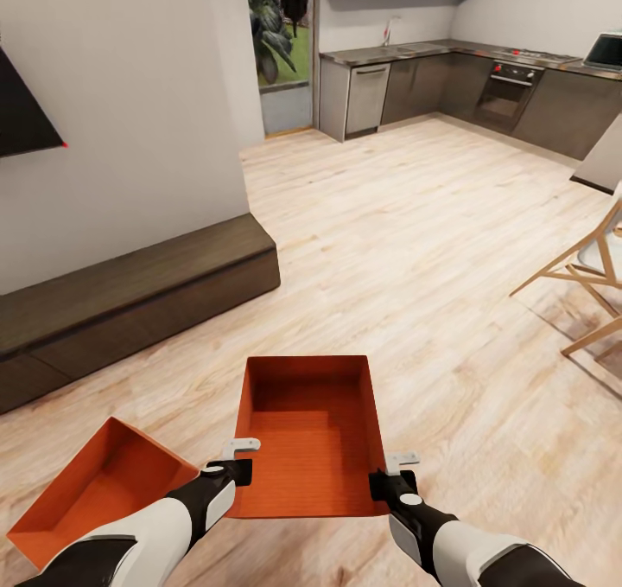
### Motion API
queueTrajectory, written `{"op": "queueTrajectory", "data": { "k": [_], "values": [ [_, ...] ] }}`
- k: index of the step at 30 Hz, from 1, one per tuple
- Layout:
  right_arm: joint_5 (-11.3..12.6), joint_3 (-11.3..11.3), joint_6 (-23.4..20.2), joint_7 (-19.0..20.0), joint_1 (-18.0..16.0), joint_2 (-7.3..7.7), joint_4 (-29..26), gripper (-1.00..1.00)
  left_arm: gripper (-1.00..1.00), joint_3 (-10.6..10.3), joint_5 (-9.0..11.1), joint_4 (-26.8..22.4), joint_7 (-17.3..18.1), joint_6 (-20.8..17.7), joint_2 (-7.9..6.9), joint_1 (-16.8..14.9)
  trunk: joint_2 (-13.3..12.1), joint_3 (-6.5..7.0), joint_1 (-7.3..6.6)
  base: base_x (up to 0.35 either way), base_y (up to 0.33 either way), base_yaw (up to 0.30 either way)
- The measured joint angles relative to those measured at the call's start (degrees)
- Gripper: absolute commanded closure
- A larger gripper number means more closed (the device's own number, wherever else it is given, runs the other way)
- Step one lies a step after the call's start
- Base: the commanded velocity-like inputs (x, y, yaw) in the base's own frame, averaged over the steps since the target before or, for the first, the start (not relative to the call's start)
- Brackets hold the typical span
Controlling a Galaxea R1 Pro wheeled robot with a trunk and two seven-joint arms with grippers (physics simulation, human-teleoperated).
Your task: Move the two storage containers from the living room to the garage. In the garage, place one container on the floor and stack the other container on top of it (either order is fine).
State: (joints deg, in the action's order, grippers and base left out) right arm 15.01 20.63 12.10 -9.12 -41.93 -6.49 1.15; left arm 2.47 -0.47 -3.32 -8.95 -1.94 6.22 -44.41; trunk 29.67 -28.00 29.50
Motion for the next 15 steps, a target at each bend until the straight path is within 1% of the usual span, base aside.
{"op": "queueTrajectory", "data": {
  "k": [15],
  "values": [
    [-0.02,-0.02,0.0,0.0,0.0,0.0,0.0,1.0,1.0,-0.01,0.01,0.0,0.0,0.0,0.0,0.0,0.0,1.42,0.0,0.0,0.0,0.0]
  ]
}}
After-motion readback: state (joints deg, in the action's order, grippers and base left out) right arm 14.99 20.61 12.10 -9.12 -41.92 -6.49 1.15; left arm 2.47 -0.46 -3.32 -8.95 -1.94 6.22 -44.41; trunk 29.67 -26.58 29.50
